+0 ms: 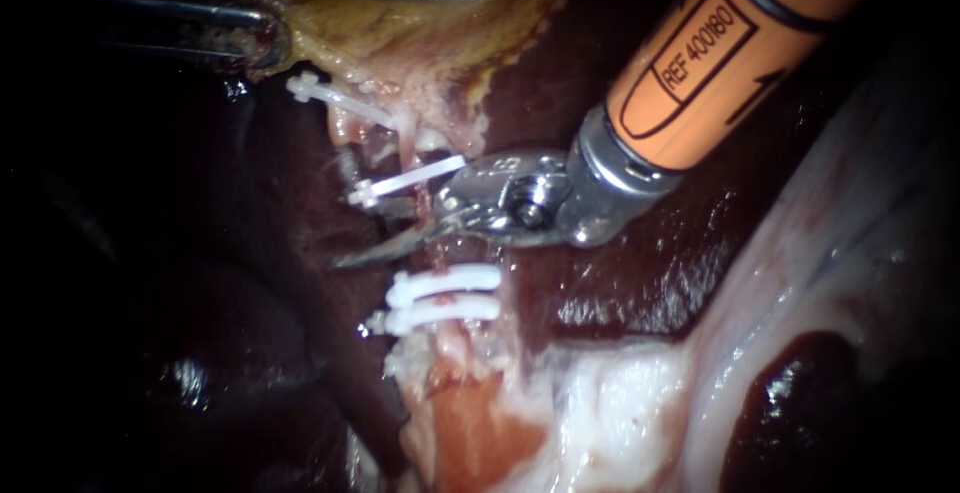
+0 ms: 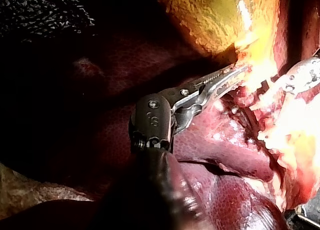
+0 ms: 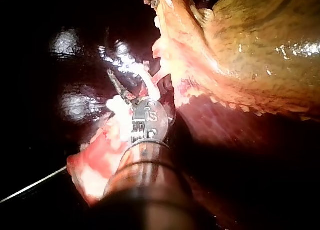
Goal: Go to the cutting position right tube
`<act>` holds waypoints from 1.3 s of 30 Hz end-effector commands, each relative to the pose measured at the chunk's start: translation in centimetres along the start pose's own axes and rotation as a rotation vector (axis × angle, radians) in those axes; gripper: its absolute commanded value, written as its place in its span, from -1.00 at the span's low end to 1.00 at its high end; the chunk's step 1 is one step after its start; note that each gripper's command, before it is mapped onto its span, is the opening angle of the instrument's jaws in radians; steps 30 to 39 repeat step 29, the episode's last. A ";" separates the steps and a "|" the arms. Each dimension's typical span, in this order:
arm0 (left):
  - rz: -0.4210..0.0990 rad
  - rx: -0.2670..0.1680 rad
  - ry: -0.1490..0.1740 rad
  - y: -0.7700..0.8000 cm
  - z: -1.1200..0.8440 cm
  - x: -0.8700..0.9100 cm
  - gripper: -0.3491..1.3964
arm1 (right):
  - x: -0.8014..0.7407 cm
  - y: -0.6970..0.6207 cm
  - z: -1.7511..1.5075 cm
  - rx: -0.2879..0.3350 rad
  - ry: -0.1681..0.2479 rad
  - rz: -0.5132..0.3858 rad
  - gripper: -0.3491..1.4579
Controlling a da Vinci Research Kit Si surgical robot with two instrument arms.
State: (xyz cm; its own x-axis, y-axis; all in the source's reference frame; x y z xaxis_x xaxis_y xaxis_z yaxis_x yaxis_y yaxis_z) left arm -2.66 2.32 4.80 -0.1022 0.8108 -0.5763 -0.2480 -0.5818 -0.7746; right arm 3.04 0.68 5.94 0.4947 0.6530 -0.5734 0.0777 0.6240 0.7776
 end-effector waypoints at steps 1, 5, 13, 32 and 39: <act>0.000 0.000 0.000 0.00 0.00 0.00 -1.00 | 0.02 -0.05 -0.01 0.016 0.001 -0.003 0.90; 0.000 0.000 0.000 0.00 0.00 0.00 -1.00 | 0.07 -0.24 0.01 0.085 0.009 -0.006 0.88; 0.000 0.000 0.000 0.00 0.00 0.00 -1.00 | 0.29 -0.51 -0.08 0.214 0.028 -0.012 0.80; 0.000 0.000 0.000 0.00 0.00 0.00 -1.00 | 0.35 -0.51 -0.12 0.215 0.050 -0.010 0.82; 0.000 0.000 0.000 0.00 0.00 0.00 -1.00 | 0.35 -0.51 -0.12 0.215 0.050 -0.010 0.82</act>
